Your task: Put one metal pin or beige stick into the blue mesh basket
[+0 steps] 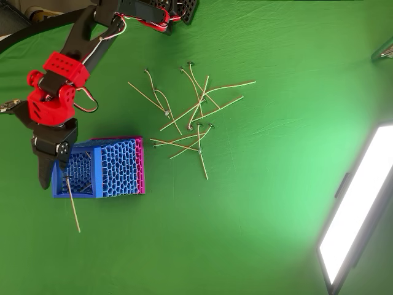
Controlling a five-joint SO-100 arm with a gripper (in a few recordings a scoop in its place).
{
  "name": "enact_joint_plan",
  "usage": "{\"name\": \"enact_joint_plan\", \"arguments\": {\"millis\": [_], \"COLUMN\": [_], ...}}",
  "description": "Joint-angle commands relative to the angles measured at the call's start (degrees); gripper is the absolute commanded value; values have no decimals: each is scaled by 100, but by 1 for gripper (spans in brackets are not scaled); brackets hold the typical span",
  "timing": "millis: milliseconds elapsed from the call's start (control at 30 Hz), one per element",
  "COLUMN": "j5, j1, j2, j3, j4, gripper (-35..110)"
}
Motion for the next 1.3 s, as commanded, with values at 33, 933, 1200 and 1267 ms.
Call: {"name": "enact_joint_plan", "arguments": {"millis": [33,933,1200,1267], "j5": [369,554,431,413], "j1": [-264,-2707,-2909,-2971], "j2": [686,5924,7813,8174], "j3": [149,6029,8007,8350], "j4": [114,712,475,475], "gripper": [1,1,1,1]}}
